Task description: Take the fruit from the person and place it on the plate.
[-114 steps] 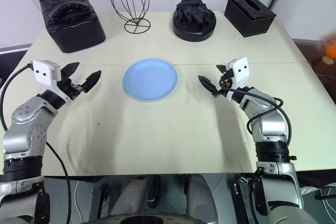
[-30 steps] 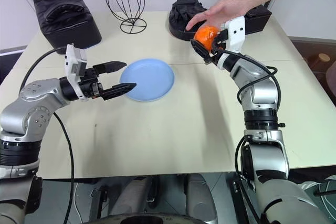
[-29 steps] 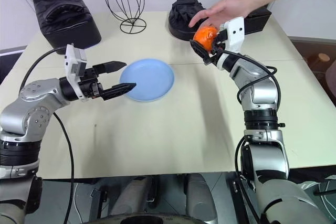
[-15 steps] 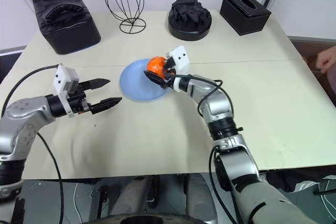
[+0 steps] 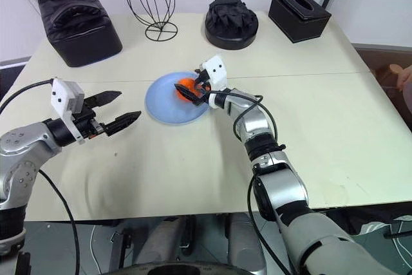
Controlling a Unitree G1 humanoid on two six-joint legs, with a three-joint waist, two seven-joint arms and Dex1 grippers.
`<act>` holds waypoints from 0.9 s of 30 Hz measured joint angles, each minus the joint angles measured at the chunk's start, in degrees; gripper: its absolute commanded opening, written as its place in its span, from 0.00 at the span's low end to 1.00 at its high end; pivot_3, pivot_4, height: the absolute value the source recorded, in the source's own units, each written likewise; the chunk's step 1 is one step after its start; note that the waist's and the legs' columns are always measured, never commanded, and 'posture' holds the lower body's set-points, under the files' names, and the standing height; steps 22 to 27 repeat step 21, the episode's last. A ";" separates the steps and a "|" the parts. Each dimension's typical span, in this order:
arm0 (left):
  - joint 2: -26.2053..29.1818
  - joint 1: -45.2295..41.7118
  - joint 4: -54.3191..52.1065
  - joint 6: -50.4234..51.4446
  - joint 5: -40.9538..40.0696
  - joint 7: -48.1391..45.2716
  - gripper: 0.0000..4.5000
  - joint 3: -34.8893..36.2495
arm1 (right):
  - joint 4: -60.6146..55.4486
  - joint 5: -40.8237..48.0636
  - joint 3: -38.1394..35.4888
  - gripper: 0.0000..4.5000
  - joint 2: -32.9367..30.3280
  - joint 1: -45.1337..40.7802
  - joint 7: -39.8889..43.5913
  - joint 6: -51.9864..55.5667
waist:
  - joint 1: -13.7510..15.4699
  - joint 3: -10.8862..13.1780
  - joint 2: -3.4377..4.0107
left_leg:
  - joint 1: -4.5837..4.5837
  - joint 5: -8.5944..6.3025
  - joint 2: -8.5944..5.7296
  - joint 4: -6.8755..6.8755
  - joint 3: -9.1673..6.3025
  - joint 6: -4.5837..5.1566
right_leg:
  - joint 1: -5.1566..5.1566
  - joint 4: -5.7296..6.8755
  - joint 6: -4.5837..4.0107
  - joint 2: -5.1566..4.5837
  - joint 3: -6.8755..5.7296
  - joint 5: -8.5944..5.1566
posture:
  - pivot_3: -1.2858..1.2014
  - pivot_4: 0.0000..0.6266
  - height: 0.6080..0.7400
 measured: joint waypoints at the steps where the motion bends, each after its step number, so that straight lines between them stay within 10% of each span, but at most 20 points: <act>1: -0.28 -0.43 0.09 -0.12 -0.07 0.52 1.00 0.48 | -0.66 0.08 -0.57 1.00 -0.61 -0.17 -0.02 -0.06 | 0.01 0.00 0.00 | 0.00 0.00 0.00 0.00 0.00 0.00 | 0.00 0.00 0.00 0.00 0.00 0.00 | 0.52 0.24 1.00; 14: -3.29 1.77 7.59 -4.33 2.45 6.08 1.00 5.41 | -17.98 1.03 -9.62 1.00 -17.81 12.50 -2.93 6.29 | 0.28 -0.02 -0.03 | 0.01 -0.01 0.00 -0.06 0.03 0.04 | 0.07 -0.07 0.00 -0.06 0.01 -0.01 | 0.52 0.24 1.00; 27: -4.79 -0.06 13.04 -10.41 6.74 8.86 1.00 5.19 | -23.85 1.04 -11.14 1.00 -20.29 18.81 -4.64 8.68 | 0.38 -0.01 -0.02 | 0.03 0.00 0.03 -0.05 0.04 0.04 | 0.08 -0.06 -0.01 -0.04 0.01 -0.01 | 0.52 0.24 1.00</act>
